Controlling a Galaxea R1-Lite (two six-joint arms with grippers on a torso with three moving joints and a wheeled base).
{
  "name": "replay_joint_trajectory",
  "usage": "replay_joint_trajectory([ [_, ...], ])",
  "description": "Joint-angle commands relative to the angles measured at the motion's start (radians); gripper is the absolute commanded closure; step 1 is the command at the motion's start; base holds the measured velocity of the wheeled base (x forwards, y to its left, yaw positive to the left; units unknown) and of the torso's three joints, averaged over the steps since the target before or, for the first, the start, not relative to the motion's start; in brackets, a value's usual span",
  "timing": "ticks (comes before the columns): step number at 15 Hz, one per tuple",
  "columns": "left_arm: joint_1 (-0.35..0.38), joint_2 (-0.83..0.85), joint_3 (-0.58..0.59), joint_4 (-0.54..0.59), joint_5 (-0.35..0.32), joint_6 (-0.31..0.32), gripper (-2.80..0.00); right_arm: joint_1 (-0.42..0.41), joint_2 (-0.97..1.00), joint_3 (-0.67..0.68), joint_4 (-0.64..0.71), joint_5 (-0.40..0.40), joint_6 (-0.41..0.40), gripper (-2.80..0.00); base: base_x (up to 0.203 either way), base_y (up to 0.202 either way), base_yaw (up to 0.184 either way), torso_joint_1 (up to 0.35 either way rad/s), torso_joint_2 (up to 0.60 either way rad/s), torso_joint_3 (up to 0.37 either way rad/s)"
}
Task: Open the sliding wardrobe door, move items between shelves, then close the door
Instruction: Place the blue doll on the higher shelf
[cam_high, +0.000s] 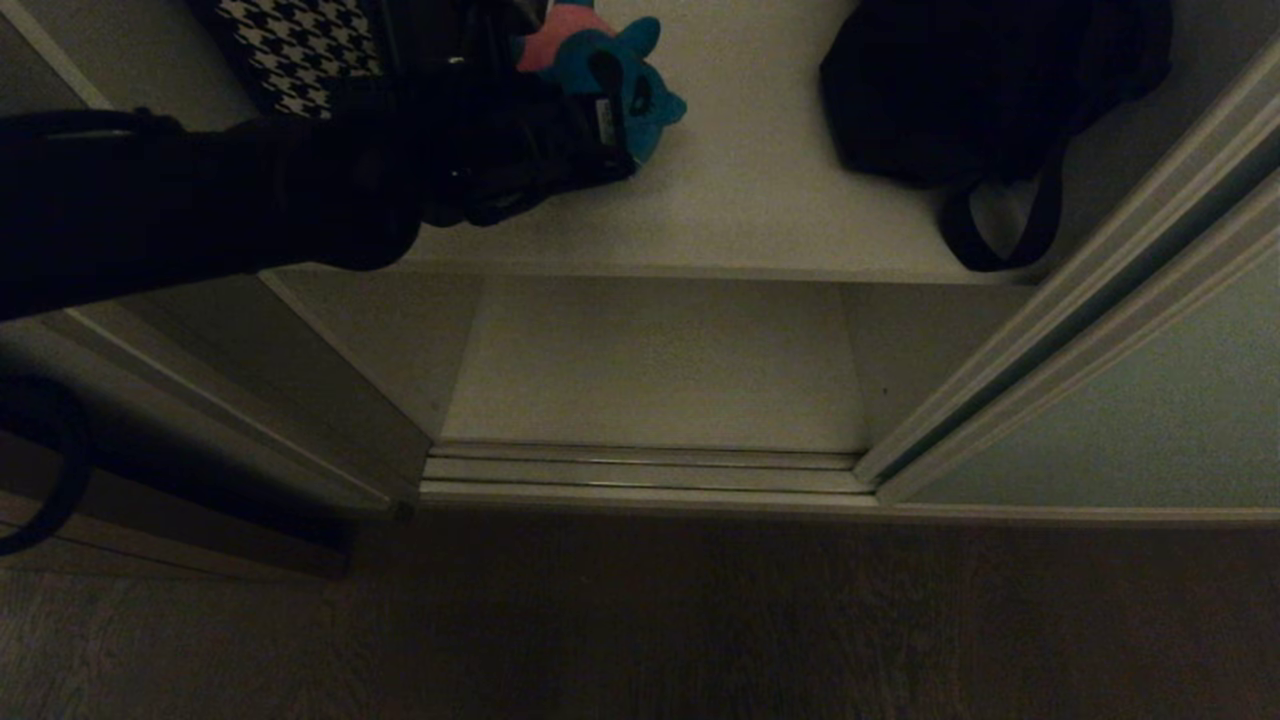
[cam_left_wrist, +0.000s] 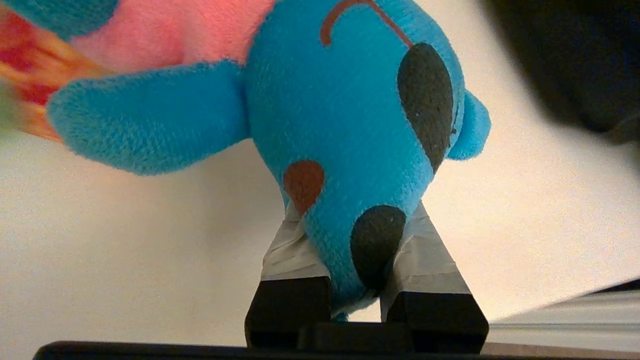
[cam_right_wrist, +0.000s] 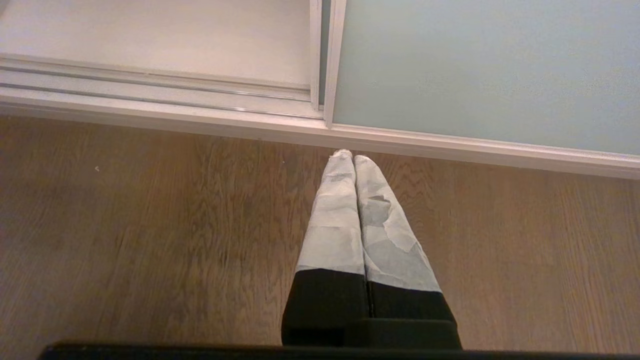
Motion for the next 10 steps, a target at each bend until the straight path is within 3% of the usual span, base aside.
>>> replay_joint_trajectory([
  [1,-0.010,0.073,-0.005,-0.013,0.005,-0.001,0.00,0.000,-0.001,0.000,-0.001,0.000,0.000,0.00,0.000,0.000,0.000,0.000,0.00,0.000],
  [10,-0.007,0.127,-0.009,-0.231,0.010,-0.034,0.00,0.000,-0.001,0.000,-0.001,0.000,0.000,0.00,0.000,0.000,0.000,0.000,0.00,0.000],
])
